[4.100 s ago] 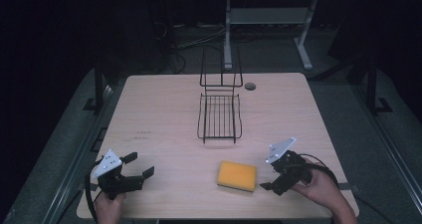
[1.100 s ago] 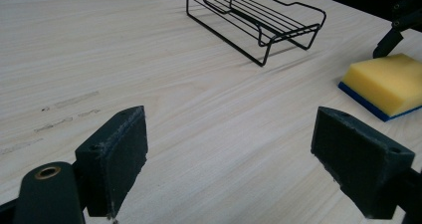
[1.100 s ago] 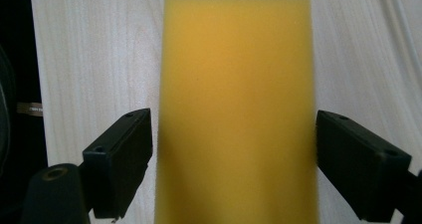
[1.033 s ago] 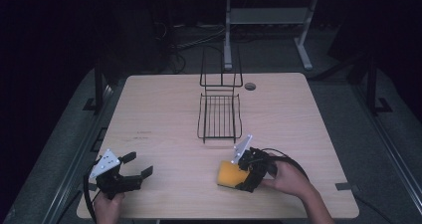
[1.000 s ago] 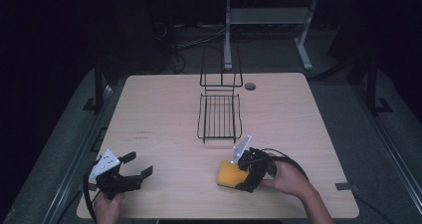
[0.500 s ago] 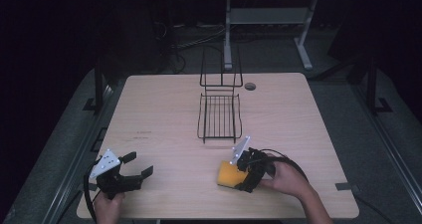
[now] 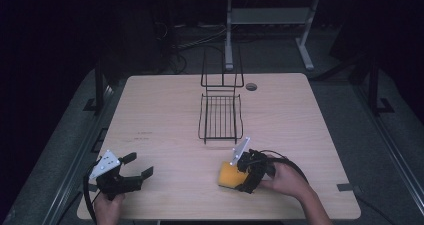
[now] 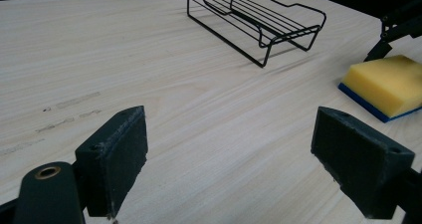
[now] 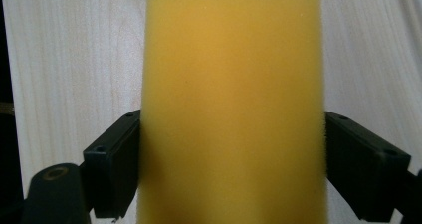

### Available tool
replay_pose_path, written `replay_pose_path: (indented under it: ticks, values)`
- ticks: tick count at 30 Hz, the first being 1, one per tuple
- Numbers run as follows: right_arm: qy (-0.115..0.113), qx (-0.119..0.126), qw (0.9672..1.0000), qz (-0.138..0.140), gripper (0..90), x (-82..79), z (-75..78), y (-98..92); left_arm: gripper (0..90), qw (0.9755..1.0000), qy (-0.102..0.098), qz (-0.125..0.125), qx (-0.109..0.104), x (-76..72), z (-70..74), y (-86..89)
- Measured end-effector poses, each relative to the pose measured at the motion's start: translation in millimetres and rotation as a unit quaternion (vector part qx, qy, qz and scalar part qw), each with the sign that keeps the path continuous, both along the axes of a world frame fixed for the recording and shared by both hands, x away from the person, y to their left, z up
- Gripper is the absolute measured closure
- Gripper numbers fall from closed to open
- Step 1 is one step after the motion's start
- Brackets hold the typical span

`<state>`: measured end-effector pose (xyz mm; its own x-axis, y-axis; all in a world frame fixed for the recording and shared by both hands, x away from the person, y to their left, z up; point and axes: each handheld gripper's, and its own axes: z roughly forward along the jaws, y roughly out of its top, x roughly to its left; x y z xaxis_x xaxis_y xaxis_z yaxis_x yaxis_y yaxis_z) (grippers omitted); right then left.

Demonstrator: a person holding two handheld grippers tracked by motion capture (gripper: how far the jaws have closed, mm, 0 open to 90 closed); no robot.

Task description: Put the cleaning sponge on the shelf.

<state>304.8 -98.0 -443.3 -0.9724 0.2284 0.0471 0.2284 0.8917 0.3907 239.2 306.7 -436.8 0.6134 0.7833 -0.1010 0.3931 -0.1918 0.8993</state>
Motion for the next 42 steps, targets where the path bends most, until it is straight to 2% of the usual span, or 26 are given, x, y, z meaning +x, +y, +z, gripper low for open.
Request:
replay_pose_path:
  ticks: [11,21,30,35,42]
  values:
    - [-0.002,-0.003,1.0000,0.002,16.5,0.2,-2.3,2.4,14.1,1.0000,-0.001,0.000,0.001,-0.2,0.4,0.0]
    - [0.001,-0.001,1.0000,0.005,20.8,1.2,-0.4,1.1,14.1,1.0000,-0.002,-0.001,-0.001,-0.2,0.6,-0.8]
    - [0.000,-0.006,0.9999,0.010,21.4,3.6,3.7,1.3,14.0,1.0000,-0.002,0.000,-0.001,-0.3,0.7,-0.4]
    - [0.003,0.001,0.9999,0.010,21.5,5.8,7.5,-0.9,14.1,1.0000,-0.001,-0.001,0.000,-0.4,0.6,-0.9]
    - [-0.003,-0.001,0.9999,0.011,21.5,9.4,14.6,-1.7,14.1,1.0000,-0.002,-0.002,0.001,-0.5,0.8,-1.9]
